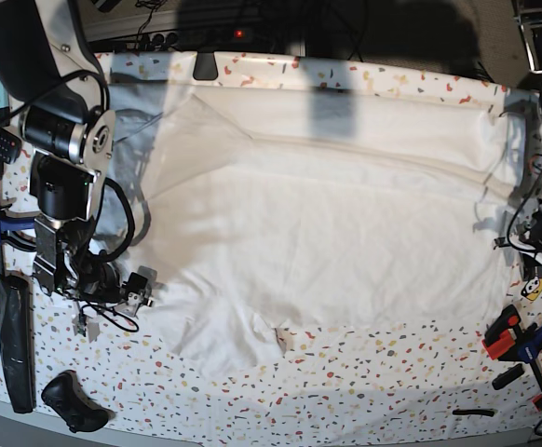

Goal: Fold the T-shirt properly
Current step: 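Lower both grippers onto the shirt's side edges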

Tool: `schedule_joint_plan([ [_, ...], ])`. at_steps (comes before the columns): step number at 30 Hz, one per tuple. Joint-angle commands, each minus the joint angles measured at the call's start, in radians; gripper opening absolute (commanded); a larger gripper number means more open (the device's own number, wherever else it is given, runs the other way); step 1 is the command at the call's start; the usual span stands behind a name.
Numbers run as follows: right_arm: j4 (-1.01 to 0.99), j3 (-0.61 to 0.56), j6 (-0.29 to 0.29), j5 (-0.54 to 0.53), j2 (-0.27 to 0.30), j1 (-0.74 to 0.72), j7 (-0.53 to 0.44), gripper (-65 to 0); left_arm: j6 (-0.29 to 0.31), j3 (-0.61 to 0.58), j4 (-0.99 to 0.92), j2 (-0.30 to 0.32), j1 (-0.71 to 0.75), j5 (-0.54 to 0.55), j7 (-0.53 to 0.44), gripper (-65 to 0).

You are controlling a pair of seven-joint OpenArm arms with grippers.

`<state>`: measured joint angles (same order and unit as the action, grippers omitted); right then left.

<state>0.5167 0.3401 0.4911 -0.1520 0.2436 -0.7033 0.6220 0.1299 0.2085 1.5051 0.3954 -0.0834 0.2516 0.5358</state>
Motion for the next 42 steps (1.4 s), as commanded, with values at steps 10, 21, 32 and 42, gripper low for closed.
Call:
schedule_joint_plan([
  [10,0.003,0.0,0.017,0.023,0.009,-0.019,0.077,-29.5,0.051,0.006,-0.291,-0.09,-0.229,-0.212,-0.068,-44.4],
  [21,0.003,0.0,0.018,0.022,0.009,-0.019,0.104,-29.5,0.056,0.006,-0.822,-0.096,-0.521,-0.328,-0.206,-35.7],
  [32,0.003,0.0,0.018,0.023,0.01,-0.019,0.132,-29.5,0.016,0.006,-1.139,-0.095,-0.642,-0.415,-0.37,-35.7],
  [42,0.003,0.0,0.018,0.023,0.009,-0.019,0.154,-29.5,0.008,0.006,-1.139,-0.094,-0.682,-0.476,-0.418,-35.8],
])
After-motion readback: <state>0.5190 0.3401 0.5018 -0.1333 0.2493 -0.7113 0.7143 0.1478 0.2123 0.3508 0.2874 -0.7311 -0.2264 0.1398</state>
